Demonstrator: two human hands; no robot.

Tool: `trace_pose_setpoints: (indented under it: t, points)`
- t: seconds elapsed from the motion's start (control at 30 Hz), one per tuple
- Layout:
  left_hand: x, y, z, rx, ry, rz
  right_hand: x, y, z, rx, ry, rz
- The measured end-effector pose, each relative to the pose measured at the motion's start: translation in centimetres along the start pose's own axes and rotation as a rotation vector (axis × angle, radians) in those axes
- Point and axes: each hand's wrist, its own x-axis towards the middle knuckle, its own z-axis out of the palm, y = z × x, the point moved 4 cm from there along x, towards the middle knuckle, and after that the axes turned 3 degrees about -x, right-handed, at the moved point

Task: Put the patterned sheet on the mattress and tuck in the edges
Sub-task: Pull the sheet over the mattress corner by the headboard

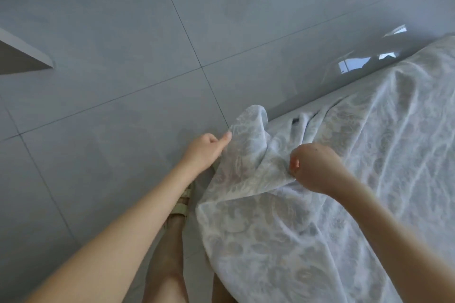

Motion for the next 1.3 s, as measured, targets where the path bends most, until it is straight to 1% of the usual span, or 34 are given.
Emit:
trace_pose_setpoints:
  t: [0.03,0.1,0.13,0.17,0.2,0.3,0.4,0.47,0.5,0.57,0.6,0.67,0.73,0.8,0.9,0.97,1.0,1.07,1.1,1.17,1.23,1.3]
  points:
    - [0.9,-0.3,1.0,0.006,-0.055,-0.050,-0.2,-0.1,0.1,-0.003,-0.004,-0.012]
    - [2.0,-0.1,3.4,-0.071,-0.175,-0.147,-0.3,0.2,0.2,-0.007,-0.037,-0.020]
    - [2.5,0.3,4.3,-0.068,-0.188,-0.147,-0.2,0.5,0.2,0.001,-0.067,-0.021]
    - [3.1,0.7,5.1,-0.044,-0.173,-0.110,0.0,0.8,0.3,0.016,-0.099,-0.023]
    - [3.6,1.2,5.6,-0.006,-0.108,-0.048,0.2,1.0,0.4,0.032,-0.130,-0.024]
    - [2.7,4.0,3.8,0.037,0.267,0.193,1.1,1.3,0.7,0.158,-0.146,-0.007]
    - [-0.9,6.7,-2.0,-0.151,0.573,0.468,2.4,1.8,0.5,0.264,-0.056,0.032]
    - [-3.1,7.4,-7.4,-0.370,0.691,0.544,3.1,1.9,-0.1,0.296,0.061,0.066]
    - [-3.9,7.3,-9.9,-0.468,0.727,0.559,3.4,1.9,-0.6,0.310,0.151,0.069]
    - [-5.4,6.7,-13.2,-0.547,0.751,0.575,4.1,1.7,-1.7,0.287,0.316,0.052]
    - [-6.2,6.3,-13.8,-0.531,0.756,0.573,4.5,1.5,-2.1,0.246,0.358,0.037]
    - [-7.2,5.0,-13.7,-0.498,0.747,0.559,5.7,1.2,-2.4,0.172,0.373,0.003]
    - [-7.4,2.8,-13.3,-0.564,0.771,0.504,7.0,0.9,-2.5,0.112,0.374,-0.037]
    - [-6.9,0.5,-13.0,-0.644,0.830,0.423,8.2,0.6,-2.6,0.050,0.375,-0.059]
    - [-6.0,-1.7,-12.6,-0.812,0.907,0.308,10.5,0.7,-2.4,-0.073,0.315,-0.056]
    - [-5.8,-1.8,-12.6,-0.829,0.938,0.310,11.8,0.8,-2.0,-0.150,0.257,-0.046]
    - [-5.8,-1.5,-12.7,-0.815,0.945,0.331,12.2,0.8,-2.0,-0.164,0.258,-0.032]
    - [-5.5,-1.2,-13.3,-0.797,0.960,0.347,12.5,1.1,-2.8,-0.094,0.362,-0.005]
    - [-5.0,-1.4,-13.6,-0.791,0.975,0.315,12.5,1.2,-3.8,-0.007,0.446,0.013]
    - [-3.1,-2.6,-14.5,-0.785,0.999,0.191,12.4,1.5,-5.8,0.142,0.600,0.036]
    - [-1.0,-4.1,-15.1,-0.752,1.048,0.083,12.0,1.1,-6.7,0.173,0.699,0.014]
    - [0.2,-5.3,-15.3,-0.691,1.122,0.068,11.5,0.6,-6.2,0.229,0.804,-0.018]
